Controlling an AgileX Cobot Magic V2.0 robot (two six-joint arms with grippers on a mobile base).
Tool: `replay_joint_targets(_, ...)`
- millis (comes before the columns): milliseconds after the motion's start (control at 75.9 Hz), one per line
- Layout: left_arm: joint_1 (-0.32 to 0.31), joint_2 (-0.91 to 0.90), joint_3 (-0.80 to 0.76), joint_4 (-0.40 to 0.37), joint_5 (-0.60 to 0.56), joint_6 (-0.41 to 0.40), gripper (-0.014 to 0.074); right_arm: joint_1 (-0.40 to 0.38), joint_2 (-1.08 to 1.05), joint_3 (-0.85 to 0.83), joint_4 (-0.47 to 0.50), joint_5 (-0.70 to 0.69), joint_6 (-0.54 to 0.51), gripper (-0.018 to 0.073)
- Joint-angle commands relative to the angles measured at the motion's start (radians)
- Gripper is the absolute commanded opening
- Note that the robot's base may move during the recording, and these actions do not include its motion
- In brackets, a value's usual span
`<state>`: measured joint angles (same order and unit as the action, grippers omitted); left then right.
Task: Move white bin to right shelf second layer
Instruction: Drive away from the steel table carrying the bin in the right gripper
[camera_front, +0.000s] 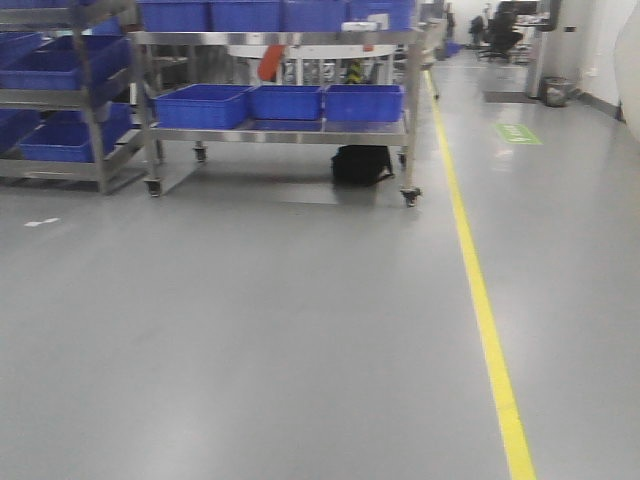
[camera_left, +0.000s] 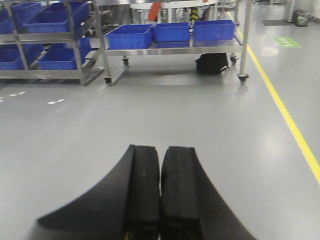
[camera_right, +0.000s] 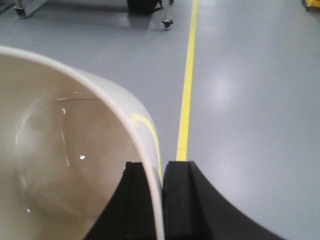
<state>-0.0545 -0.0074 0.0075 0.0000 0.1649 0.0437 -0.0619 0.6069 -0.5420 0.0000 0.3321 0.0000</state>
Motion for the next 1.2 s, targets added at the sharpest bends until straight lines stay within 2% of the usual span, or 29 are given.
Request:
replay_joint_targets(0, -0.003, -0.014, 0.037, 0.000, -0.087, -0.005, 0.0085, 0.001, -0.002, -0.033, 0.009, -0.099, 0.000, 0.0048)
replay_joint_targets(1185, -0.003, -0.014, 0.037, 0.000, -0.087, -0.005, 0.0085, 0.001, -0.002, -0.033, 0.009, -0.099, 0.000, 0.0048)
